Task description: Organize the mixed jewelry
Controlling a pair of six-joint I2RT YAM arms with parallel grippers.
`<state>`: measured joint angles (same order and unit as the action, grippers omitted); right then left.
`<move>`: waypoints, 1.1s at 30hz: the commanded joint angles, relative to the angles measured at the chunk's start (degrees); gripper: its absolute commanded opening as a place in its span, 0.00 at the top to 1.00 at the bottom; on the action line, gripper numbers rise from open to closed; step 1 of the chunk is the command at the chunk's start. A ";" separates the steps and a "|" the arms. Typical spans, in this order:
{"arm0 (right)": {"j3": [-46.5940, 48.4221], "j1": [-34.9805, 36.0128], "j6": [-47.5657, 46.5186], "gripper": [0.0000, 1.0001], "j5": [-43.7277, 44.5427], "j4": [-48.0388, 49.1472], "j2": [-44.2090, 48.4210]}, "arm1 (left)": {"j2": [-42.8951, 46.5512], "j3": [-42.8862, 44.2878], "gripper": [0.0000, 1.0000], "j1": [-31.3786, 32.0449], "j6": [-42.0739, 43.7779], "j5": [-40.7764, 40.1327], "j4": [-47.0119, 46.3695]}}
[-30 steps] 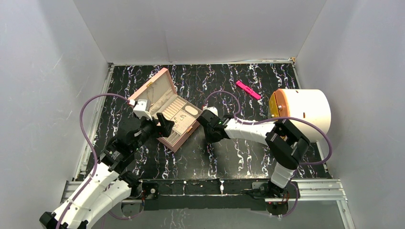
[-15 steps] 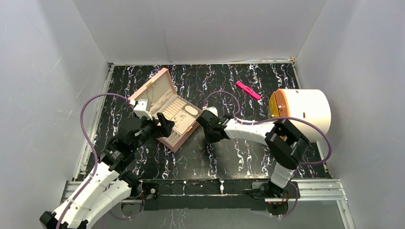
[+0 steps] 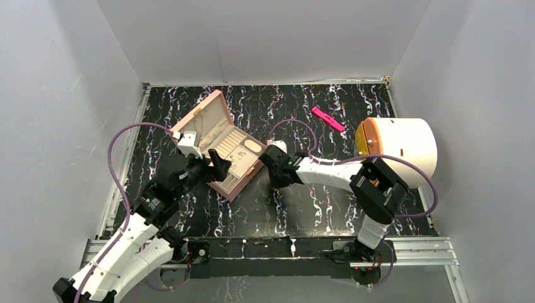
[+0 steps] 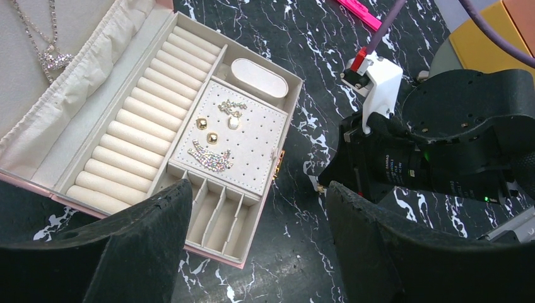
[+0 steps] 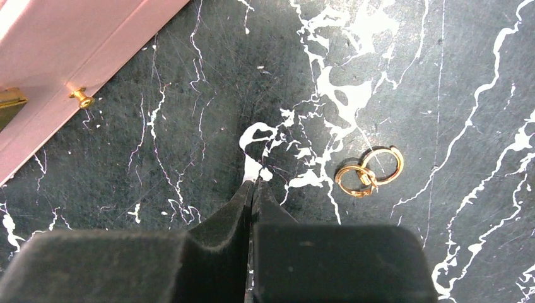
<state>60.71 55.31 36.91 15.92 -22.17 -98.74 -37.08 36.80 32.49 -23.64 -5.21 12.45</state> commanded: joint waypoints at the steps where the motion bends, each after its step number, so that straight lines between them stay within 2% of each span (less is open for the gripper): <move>1: 1.96 0.47 -0.52 0.96 0.32 1.62 -0.09 | 0.12 2.00 0.25 0.29 0.00 0.24 -0.73; 3: 2.18 0.43 -0.52 1.00 0.34 1.36 -0.21 | 0.08 2.05 0.25 0.29 -0.01 0.23 -0.75; 10: 1.02 0.48 -0.61 1.00 0.60 2.77 1.63 | -0.38 2.05 0.25 0.29 -0.50 0.41 -0.76; 18: -7.75 0.37 0.52 1.00 -3.03 15.21 12.69 | -1.56 1.50 0.25 0.29 -4.10 5.07 -2.70; 26: -17.29 -0.21 2.56 1.00 -3.80 33.77 28.69 | -1.11 0.67 0.25 0.29 -19.15 12.21 -9.93; 29: -19.31 -0.34 3.04 1.00 -4.96 39.39 31.87 | -2.76 -0.15 0.25 0.29 -25.81 15.81 -12.94; 33: -21.34 -0.78 5.19 1.00 -7.22 46.45 33.86 | -4.49 -4.27 0.26 0.29 -34.72 20.83 -22.31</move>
<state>41.10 55.11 39.83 10.96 11.53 -66.76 -40.40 35.86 32.49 -47.05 9.13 0.14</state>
